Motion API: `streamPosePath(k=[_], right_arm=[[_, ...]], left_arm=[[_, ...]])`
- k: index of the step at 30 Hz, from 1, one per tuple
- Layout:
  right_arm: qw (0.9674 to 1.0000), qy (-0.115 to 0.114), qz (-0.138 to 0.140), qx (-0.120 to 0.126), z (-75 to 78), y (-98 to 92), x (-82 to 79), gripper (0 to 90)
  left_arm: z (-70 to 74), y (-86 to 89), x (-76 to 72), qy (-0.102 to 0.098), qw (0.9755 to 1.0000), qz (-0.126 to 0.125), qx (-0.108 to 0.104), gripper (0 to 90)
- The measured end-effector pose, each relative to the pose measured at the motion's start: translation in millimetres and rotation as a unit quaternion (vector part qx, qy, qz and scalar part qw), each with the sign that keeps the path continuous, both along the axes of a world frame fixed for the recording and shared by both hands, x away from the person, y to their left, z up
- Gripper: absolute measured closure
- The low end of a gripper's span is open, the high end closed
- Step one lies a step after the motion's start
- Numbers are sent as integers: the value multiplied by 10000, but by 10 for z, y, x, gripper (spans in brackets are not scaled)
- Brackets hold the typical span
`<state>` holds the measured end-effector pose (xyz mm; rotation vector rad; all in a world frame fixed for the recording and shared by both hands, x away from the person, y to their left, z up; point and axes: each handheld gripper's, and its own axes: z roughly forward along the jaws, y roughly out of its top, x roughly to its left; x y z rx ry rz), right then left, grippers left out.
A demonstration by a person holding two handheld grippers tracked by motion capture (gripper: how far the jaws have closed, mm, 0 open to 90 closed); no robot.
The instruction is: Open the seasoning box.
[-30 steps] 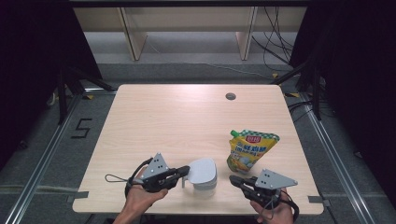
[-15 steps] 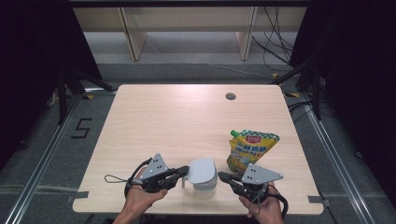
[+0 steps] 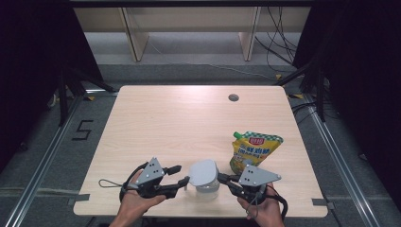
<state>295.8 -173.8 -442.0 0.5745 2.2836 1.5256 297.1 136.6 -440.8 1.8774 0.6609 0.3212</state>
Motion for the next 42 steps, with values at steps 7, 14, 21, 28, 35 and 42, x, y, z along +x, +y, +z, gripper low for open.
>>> streamPosePath(k=[7,14,21,28,35,42], right_arm=[[9999,-117,70,-11,70,50,-10,900],[9995,-270,136,-93,143,134,-33,900],[9991,-377,181,-97,195,225,-51,900],[9986,-400,301,-163,234,352,-71,900],[9971,-481,506,-301,250,566,-114,898],[9978,-535,336,-204,274,399,-52,873]], left_arm=[[-278,166,-221,312,9987,139,374,308],[-485,241,-280,353,9959,396,739,270],[-537,245,-240,479,9951,612,617,260],[-534,260,-227,455,9952,557,668,257],[-540,232,-245,424,9951,462,769,256],[-532,244,-251,389,9953,499,727,251]])
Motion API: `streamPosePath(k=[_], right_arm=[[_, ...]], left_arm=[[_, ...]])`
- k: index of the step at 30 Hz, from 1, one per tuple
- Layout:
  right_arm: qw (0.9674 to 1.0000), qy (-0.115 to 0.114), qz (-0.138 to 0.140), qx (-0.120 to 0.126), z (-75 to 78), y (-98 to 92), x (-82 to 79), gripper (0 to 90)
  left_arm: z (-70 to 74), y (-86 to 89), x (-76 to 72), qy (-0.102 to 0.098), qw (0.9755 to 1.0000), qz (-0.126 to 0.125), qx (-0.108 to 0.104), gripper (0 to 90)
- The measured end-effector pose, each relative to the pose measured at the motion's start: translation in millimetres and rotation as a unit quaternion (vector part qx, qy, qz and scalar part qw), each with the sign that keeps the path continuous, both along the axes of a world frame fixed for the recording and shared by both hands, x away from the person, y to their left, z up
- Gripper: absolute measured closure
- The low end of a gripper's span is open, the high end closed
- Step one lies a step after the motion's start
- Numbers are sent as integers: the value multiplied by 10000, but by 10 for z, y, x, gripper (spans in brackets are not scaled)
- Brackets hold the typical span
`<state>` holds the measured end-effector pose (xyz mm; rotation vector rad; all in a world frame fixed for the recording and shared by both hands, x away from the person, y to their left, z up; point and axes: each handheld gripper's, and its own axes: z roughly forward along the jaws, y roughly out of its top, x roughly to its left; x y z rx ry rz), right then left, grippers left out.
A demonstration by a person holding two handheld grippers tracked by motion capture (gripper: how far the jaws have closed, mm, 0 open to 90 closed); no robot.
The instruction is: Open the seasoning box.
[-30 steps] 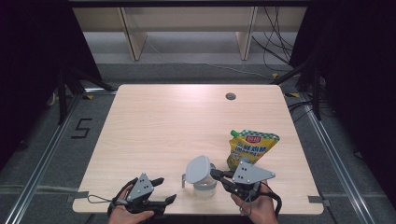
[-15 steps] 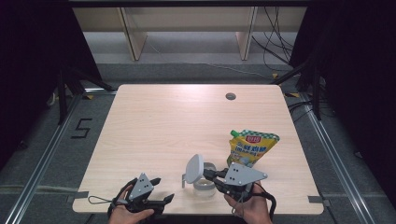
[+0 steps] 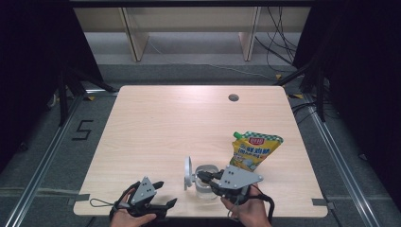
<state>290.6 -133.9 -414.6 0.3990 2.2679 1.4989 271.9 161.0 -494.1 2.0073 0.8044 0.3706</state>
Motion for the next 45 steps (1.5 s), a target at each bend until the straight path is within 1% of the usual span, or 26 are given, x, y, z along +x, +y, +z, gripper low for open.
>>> streamPosePath(k=[4,5,6,7,9,10,11,13,16,17,19,21,22,23,24,25,26,29,32,33,34,35,40,41,43,45], right_arm=[[9997,30,-227,63,-16,-198,46,853],[9992,-31,-387,73,-41,-351,61,842],[9992,-31,-387,73,-41,-351,61,842],[9989,-41,-457,19,-79,-498,67,822],[9983,84,-568,73,-104,-562,59,811],[9977,67,-671,99,-120,-637,71,801],[9964,243,-786,226,-161,-766,73,782],[9960,232,-834,234,-179,-830,81,771],[9937,361,-974,420,-240,-1015,72,738],[9924,411,-1009,569,-275,-1134,60,719],[9893,489,-1216,634,-300,-1258,36,705],[9886,453,-1292,622,-308,-1320,33,697],[9886,388,-1320,617,-318,-1392,38,685],[9866,502,-1392,688,-337,-1467,28,656],[9866,502,-1392,688,-337,-1467,28,656],[9833,577,-1560,738,-345,-1498,0,647],[9822,624,-1651,641,-364,-1580,-3,611],[9784,725,-1803,709,-418,-1667,17,581],[9787,717,-1799,684,-449,-1729,43,555],[9746,899,-1838,909,-489,-1746,56,510],[9746,899,-1838,909,-489,-1746,56,510],[9726,947,-1899,950,-525,-1779,88,440],[9726,879,-1974,852,-593,-1839,177,325],[9698,940,-2042,943,-607,-1833,205,296],[9711,812,-2031,952,-624,-1829,259,271],[9713,901,-2003,909,-638,-1819,300,255]], left_arm=[[-5,1,13,-15,10000,-45,14,249],[-21,-11,1,105,9999,8,-20,248],[-21,-11,1,105,9999,8,-20,247],[-11,5,15,3,9998,-116,163,245],[-15,-5,17,-24,9999,-109,104,244],[-12,-2,18,-28,9998,-116,148,242],[-16,-4,14,-7,9999,-105,97,238],[-10,8,14,11,9998,-141,164,238],[-17,-3,12,32,9999,-94,82,238],[-23,-11,-1,187,9998,-24,-86,237],[-17,-4,3,179,9998,-13,-69,237],[-23,-14,2,181,9997,-11,-137,237],[-23,-14,2,175,9998,-7,-131,237],[-18,5,22,75,9999,-95,25,237],[-18,5,22,75,9999,-95,25,238],[-28,-16,4,187,9997,5,-125,238],[-22,1,22,76,9999,-74,26,237],[-31,-6,25,87,9999,-84,-30,238],[-34,-5,27,89,9999,-84,-92,237],[-36,-11,24,100,9998,-70,-142,237],[-31,-8,22,112,9999,-65,-93,237],[-31,-3,28,111,9999,-93,-47,236],[-45,-15,24,183,9998,0,-111,236],[-51,-16,31,197,9997,-2,-117,236],[-49,-4,50,109,9999,-78,-5,237],[-53,-14,43,180,9998,-39,-46,236]])
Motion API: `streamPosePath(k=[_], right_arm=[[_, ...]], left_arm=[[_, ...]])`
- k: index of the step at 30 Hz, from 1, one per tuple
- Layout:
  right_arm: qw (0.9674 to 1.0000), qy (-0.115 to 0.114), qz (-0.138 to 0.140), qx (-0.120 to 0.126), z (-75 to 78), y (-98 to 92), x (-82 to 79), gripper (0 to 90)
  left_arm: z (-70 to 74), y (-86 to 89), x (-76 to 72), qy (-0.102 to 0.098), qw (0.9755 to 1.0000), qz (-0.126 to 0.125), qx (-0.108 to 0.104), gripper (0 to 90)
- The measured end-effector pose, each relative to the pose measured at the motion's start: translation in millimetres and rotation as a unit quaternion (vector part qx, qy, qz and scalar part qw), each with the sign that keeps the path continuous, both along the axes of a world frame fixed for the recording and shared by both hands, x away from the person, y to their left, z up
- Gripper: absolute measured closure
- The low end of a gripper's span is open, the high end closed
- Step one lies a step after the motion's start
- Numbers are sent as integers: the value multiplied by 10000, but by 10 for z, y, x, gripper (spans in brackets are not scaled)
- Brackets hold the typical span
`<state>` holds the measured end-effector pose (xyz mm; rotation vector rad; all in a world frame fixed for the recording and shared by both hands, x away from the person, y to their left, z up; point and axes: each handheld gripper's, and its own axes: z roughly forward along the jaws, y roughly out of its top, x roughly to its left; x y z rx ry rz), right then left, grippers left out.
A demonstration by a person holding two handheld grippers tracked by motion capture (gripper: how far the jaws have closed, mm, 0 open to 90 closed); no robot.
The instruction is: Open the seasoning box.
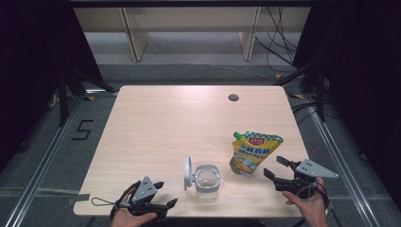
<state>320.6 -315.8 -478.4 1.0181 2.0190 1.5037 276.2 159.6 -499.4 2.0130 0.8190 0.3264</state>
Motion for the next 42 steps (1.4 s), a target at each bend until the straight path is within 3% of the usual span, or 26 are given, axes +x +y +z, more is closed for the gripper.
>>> streamPosePath(k=[5,6,9,14,15,16,18,19,20,22,23,24,25,26,28,29,30,31,33,35,36,37,38,39,40,42], right_arm=[[9999,96,108,-94,-34,43,54,238],[9997,-89,197,-114,-55,56,107,235],[9996,-33,240,-127,-60,63,145,210],[9987,-37,473,-174,-124,105,307,215],[9988,137,449,-109,-120,124,300,217],[9983,2,570,-128,-129,131,347,224],[9979,-225,597,-142,-133,166,400,242],[9981,-75,607,-88,-127,195,392,243],[9976,-198,656,-41,-139,216,426,246],[9981,-162,598,49,-140,246,435,263],[9966,-306,758,-69,-140,236,481,273],[9971,-146,752,18,-140,256,474,275],[9964,-278,791,81,-151,266,515,285],[9964,-126,801,238,-157,290,516,290],[9956,-236,891,154,-155,307,562,313],[9966,-139,793,148,-156,323,549,327],[9958,-371,832,82,-166,309,594,346],[9959,-300,837,144,-175,313,598,353],[9958,-430,795,105,-177,314,616,363],[9977,-105,633,226,-168,351,556,371],[9973,-160,690,197,-161,352,562,372],[9979,-295,573,101,-158,365,556,373],[9981,-356,493,64,-153,382,540,375],[9993,-112,332,151,-144,429,477,377],[9994,-272,217,79,-139,453,465,379],[9996,-263,-11,-115,-109,518,395,385]], left_arm=[[19,3,29,-46,10000,-27,44,237],[12,-9,32,-27,10000,-13,-35,236],[6,-13,24,78,10000,32,41,236],[7,-11,46,-35,9999,-86,143,236],[3,-13,50,-33,9999,-106,116,236],[-9,-35,34,103,9999,-28,-9,236],[-7,-28,43,-20,9998,-94,153,236],[-5,-23,51,-35,9996,-149,218,236],[-9,-29,52,-35,9997,-162,197,236],[-22,-54,34,105,9999,-78,43,236],[-19,-46,37,94,9998,-109,106,236],[-21,-45,46,-34,9998,-164,147,235],[-21,-44,49,-55,9996,-195,180,233],[-30,-64,33,29,9999,-135,65,232],[-24,-61,40,-46,9996,-234,159,231],[-19,-55,44,-22,9993,-283,223,231],[-19,-52,46,-80,9992,-288,266,231],[-23,-68,29,-20,9996,-221,157,231],[-20,-67,11,20,9997,-170,165,231],[-23,-64,18,-78,9995,-262,164,231],[-23,-65,14,-50,9994,-271,204,231],[-22,-71,5,67,9995,-240,209,231],[-19,-67,18,-52,9991,-346,251,231],[-30,-76,13,-60,9992,-331,192,231],[-30,-73,15,-66,9991,-341,229,231],[-32,-67,13,-42,9990,-330,282,231]])
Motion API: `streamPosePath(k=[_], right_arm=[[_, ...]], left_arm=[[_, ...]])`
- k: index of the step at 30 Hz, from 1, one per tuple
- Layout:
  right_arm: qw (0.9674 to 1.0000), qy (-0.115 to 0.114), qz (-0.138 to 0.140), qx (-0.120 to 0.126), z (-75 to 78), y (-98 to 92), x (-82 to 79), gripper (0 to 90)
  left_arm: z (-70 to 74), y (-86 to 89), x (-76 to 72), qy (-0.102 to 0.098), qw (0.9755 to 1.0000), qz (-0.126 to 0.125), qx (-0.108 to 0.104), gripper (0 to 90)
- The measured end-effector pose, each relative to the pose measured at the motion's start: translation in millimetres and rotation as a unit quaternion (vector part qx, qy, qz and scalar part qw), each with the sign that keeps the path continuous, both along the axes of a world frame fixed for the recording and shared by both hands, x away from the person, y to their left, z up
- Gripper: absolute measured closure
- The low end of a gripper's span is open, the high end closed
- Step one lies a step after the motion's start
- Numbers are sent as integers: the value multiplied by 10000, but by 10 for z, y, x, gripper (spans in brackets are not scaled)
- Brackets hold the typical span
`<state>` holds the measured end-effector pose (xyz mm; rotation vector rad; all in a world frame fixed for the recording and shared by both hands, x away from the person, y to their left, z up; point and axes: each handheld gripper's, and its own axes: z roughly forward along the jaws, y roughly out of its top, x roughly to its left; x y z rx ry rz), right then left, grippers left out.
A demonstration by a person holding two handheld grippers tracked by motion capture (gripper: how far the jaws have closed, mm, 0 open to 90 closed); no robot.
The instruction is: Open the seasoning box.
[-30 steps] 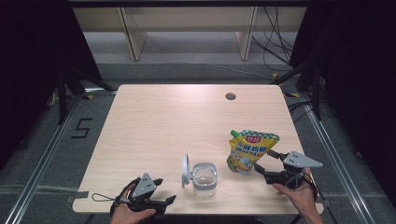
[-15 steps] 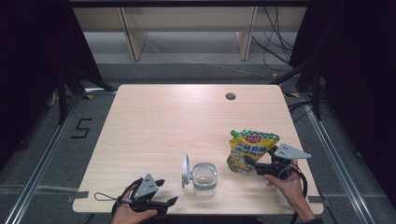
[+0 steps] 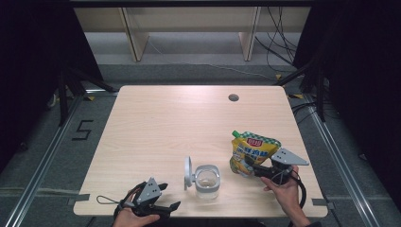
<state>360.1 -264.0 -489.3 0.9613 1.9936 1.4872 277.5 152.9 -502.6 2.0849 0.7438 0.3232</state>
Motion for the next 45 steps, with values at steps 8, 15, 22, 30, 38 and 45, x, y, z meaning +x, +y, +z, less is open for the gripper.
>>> streamPosePath(k=[8,15,22,30,38,45], right_arm=[[9957,1,-917,-99,23,201,-186,395],[9951,390,-681,597,-54,83,-141,272],[9946,541,-332,818,-185,-22,3,238],[9952,332,16,918,-256,2,81,244],[9950,237,206,945,-284,66,121,239],[9954,152,149,931,-282,89,149,291]], left_arm=[[0,8,-3,93,9999,32,67,229],[-16,-20,-16,60,9999,77,-52,228],[-14,-36,-23,72,10000,38,-19,227],[-29,-51,-24,87,10000,-21,11,227],[-30,-61,-25,152,9999,-64,36,226],[-39,-71,-26,101,9999,-73,53,226]])
